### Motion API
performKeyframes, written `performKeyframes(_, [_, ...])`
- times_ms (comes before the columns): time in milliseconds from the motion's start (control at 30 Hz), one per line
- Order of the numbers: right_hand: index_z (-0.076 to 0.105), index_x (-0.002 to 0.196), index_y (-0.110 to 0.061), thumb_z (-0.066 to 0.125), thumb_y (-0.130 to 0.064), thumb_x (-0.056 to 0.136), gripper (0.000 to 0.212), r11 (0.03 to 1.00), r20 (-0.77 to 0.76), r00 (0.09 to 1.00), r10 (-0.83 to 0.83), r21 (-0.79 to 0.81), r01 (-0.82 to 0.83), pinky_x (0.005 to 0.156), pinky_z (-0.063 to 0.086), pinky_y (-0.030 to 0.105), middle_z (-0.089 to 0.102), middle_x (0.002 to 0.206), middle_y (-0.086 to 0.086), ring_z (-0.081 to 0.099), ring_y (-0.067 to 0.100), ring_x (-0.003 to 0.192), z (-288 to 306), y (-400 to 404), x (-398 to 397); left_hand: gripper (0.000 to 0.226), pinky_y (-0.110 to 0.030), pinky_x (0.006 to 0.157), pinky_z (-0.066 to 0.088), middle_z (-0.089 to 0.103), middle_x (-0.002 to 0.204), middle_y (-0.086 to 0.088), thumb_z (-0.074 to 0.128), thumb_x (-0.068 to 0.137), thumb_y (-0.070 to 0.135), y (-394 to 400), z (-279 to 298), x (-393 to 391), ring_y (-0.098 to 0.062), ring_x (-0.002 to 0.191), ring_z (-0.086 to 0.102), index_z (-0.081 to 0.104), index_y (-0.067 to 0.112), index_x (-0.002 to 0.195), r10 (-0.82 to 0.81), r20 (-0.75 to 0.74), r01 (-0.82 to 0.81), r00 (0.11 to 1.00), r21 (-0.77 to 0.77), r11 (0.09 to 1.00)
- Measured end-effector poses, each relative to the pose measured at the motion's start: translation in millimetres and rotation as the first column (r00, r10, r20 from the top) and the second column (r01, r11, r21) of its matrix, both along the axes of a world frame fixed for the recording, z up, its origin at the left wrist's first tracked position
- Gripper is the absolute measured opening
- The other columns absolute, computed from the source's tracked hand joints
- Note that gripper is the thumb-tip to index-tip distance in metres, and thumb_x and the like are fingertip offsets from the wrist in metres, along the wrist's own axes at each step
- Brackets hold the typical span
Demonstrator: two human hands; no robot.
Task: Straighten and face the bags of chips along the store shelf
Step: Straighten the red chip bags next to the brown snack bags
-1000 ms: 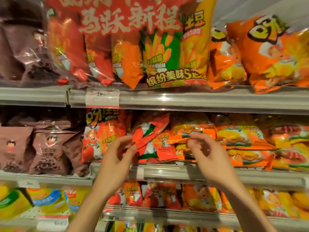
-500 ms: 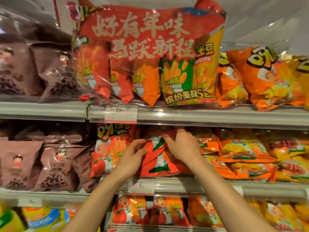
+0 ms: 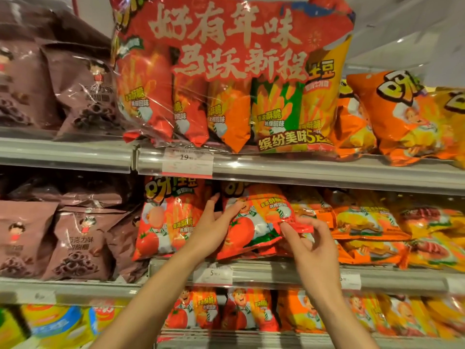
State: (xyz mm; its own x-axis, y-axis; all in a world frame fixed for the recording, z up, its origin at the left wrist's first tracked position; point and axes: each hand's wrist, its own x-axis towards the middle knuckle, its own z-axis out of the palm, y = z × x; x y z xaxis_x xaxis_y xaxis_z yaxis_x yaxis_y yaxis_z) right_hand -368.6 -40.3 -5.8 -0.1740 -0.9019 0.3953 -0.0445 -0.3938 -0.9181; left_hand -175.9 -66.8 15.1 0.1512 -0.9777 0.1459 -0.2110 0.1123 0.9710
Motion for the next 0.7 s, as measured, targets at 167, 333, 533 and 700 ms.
performKeyframes(167, [0.061, 0.103, -0.021, 0.076, -0.030, 0.079, 0.030, 0.996, -0.036, 0.995, 0.089, 0.001, -0.089, 0.081, 0.060, 0.039, 0.068, 0.101, -0.002, 0.070, 0.022, 0.094, -9, 17, -16, 0.074, -0.015, 0.088, 0.042, 0.053, 0.137, 0.010, 0.067, 0.090, 0.049, 3, -9, -8, 0.007, 0.113, 0.053, 0.027, 0.040, 0.152, 0.003, -0.015, -0.005, 1.000, -0.105, 0.994])
performKeyframes(333, [0.062, 0.107, -0.018, 0.069, -0.035, 0.081, 0.032, 0.988, -0.133, 0.980, 0.149, -0.011, -0.152, 0.077, 0.051, 0.016, 0.068, 0.098, -0.013, 0.067, 0.002, 0.090, -9, 24, -22, 0.070, -0.004, 0.081, 0.040, 0.048, 0.128, 0.028, 0.071, 0.083, 0.049, 23, -9, 0, 0.018, 0.114, 0.047, 0.041, 0.038, 0.146, 0.042, -0.062, -0.054, 0.997, -0.221, 0.974])
performKeyframes(533, [0.061, 0.104, -0.032, 0.060, -0.045, 0.091, 0.018, 0.998, -0.346, 0.938, 0.013, -0.052, -0.033, 0.076, 0.048, 0.017, 0.068, 0.096, -0.013, 0.063, -0.002, 0.092, 10, 9, -9, 0.070, -0.017, 0.104, 0.036, 0.048, 0.138, 0.033, 0.077, 0.079, 0.054, 55, -15, 44, 0.021, 0.125, 0.042, 0.046, 0.047, 0.142, 0.138, -0.017, -0.137, 0.990, -0.303, 0.943])
performKeyframes(700, [0.062, 0.121, -0.019, 0.057, -0.034, 0.096, 0.029, 0.984, -0.745, 0.660, -0.097, -0.170, -0.048, 0.089, 0.047, 0.026, 0.065, 0.116, -0.002, 0.061, 0.013, 0.107, 33, -46, 37, 0.060, -0.006, 0.092, 0.044, 0.061, 0.123, 0.038, 0.073, 0.087, 0.027, 80, -16, 76, 0.018, 0.115, 0.054, 0.049, 0.042, 0.141, 0.208, 0.002, -0.196, 0.978, -0.323, 0.926])
